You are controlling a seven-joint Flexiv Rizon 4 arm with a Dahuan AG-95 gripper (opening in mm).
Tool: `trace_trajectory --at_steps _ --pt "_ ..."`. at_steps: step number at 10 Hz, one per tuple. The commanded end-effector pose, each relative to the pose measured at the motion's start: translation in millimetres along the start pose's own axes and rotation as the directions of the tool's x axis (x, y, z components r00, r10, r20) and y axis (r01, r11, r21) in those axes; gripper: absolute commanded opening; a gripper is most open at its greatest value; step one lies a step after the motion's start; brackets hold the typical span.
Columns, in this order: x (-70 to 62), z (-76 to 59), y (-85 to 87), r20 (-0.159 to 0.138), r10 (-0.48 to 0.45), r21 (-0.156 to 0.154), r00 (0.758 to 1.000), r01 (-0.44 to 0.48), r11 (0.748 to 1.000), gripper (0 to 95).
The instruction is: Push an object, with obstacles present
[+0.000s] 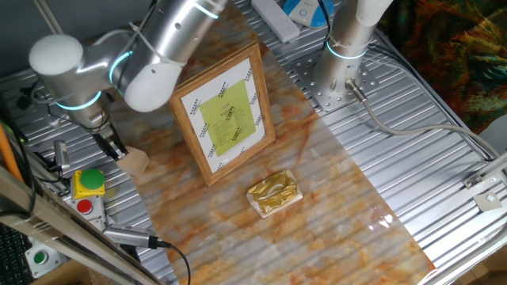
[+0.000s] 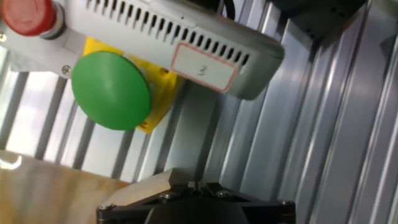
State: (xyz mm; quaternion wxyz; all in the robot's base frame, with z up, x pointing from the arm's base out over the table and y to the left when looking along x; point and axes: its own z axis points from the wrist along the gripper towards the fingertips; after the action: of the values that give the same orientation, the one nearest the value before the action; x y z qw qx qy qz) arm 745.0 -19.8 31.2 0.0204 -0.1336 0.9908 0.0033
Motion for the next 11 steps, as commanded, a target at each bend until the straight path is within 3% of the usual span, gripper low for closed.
trace_trajectory --at_steps 1,3,7,8,11 --pt "-0.3 -0.9 7.4 -0.005 0.017 -0.003 1.000 -0.017 1.000 0.0" --pt "-1.0 -1.1 4.6 -0.013 0.000 0.004 1.000 0.000 1.000 0.0" --pt "-5.3 -4.8 -24.7 -0.020 -0.022 0.008 1.000 0.022 1.000 0.0" --pt "-3.6 -4.5 -34.7 -0.020 -0.020 0.005 1.000 0.020 1.000 0.0" --pt "5.9 1.3 -41.2 -0.037 0.050 -0.004 0.998 -0.050 0.999 0.0"
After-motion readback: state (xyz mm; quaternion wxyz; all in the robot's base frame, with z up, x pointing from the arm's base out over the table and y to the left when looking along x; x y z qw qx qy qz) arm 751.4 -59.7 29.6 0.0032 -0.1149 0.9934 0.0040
